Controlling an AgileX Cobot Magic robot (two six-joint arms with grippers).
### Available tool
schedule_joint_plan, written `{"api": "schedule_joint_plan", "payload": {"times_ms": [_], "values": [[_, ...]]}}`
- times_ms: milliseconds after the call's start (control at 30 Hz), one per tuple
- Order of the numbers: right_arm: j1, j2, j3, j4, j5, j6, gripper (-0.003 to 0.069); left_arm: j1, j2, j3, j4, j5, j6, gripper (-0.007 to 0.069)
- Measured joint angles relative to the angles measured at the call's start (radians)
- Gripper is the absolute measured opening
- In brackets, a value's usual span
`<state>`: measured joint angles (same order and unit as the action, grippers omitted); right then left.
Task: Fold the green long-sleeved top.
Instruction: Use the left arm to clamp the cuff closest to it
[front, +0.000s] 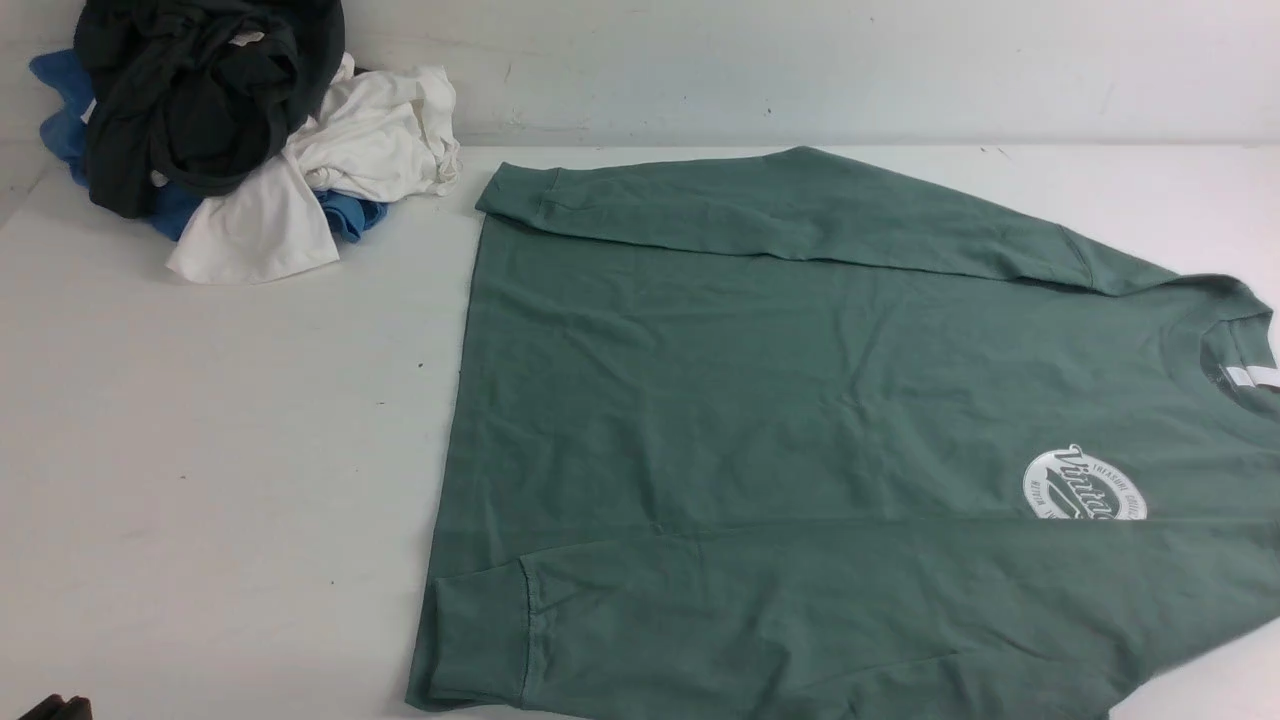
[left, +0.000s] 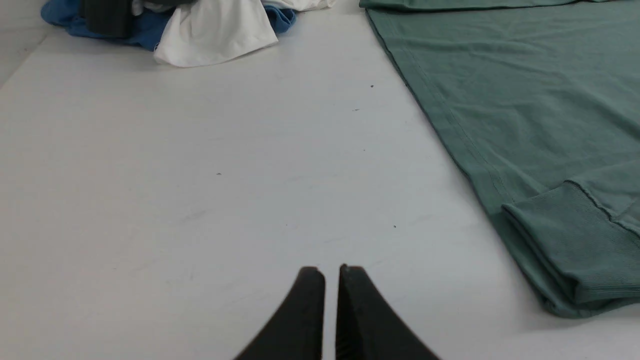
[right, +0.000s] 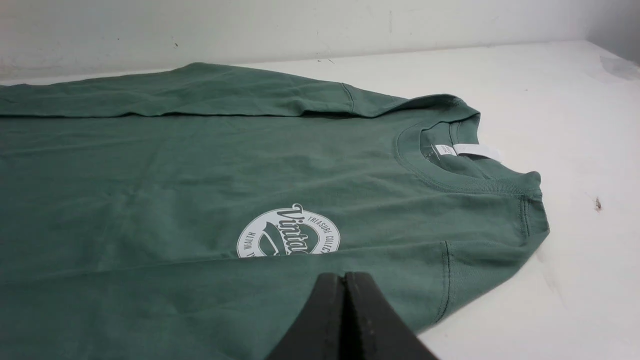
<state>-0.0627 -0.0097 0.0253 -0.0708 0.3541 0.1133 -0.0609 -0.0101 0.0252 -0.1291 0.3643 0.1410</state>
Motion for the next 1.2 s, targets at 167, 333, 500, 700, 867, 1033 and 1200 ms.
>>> {"api": "schedule_joint_plan", "payload": {"times_ms": [167,333,500,700,867,1033,1200], "values": [[0.000,0.000,0.000,0.000,0.000,0.000,-0.0014,0.000,0.000,0.000,0.000,0.000,0.000,0.0026],[0.000,0.000,0.000,0.000,0.000,0.000,-0.0014,0.000,0.000,0.000,0.000,0.000,0.000,0.0026],[0.000,0.000,0.000,0.000,0.000,0.000,-0.0014,0.000,0.000,0.000,0.000,0.000,0.000,0.0026],[0.000,0.000,0.000,0.000,0.000,0.000,-0.0014,0.000,0.000,0.000,0.000,0.000,0.000,0.0026],[0.000,0.000,0.000,0.000,0.000,0.000,-0.0014,0.000,0.000,0.000,0.000,0.000,0.000,0.0026],[0.000,0.000,0.000,-0.007,0.000,-0.003,-0.0014,0.000,0.000,0.002,0.000,-0.038,0.000,0.0026],[0.000,0.000,0.004,-0.016,-0.129,-0.001,-0.0014,0.000,0.000,0.003,-0.002,-0.276,-0.001,0.0026]]}}
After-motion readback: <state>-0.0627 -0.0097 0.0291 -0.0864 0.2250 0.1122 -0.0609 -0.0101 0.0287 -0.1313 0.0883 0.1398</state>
